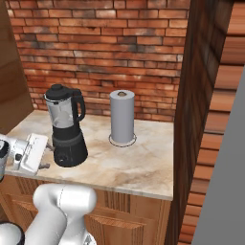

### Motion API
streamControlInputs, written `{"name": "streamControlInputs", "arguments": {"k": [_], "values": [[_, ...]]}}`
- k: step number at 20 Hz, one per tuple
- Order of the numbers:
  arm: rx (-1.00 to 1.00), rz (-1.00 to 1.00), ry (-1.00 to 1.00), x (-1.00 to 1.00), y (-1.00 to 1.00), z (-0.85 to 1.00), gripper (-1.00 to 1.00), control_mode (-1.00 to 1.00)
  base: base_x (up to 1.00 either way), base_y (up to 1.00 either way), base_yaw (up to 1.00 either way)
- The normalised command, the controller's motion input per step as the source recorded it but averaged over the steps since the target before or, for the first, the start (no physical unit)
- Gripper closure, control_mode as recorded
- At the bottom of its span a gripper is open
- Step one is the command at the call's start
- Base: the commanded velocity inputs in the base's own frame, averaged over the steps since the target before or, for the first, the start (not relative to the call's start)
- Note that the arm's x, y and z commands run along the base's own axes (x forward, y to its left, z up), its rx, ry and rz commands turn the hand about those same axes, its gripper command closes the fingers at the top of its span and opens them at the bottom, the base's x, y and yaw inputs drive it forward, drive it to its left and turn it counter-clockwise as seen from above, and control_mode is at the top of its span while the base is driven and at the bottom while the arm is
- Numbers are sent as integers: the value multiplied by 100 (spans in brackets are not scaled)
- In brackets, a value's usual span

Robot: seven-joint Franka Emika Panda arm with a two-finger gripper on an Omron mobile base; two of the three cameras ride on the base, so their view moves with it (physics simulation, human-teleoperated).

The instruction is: Open the blender lid, put the tangerine in the blender, close the lid, and start the blender.

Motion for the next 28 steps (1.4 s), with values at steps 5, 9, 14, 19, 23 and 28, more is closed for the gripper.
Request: {"name": "streamControlInputs", "arguments": {"k": [5,9,14,19,23,28], "values": [[0,0,0,14,0,0,-100,-100,0,0,0],[0,0,0,18,0,-1,-100,-100,0,0,0],[0,0,0,22,0,-11,-100,-100,0,0,0],[0,0,0,20,0,-20,-100,-100,0,0,0],[0,0,0,19,0,-19,-100,-100,0,0,0],[0,0,0,19,1,-7,-100,-100,0,0,0]]}}
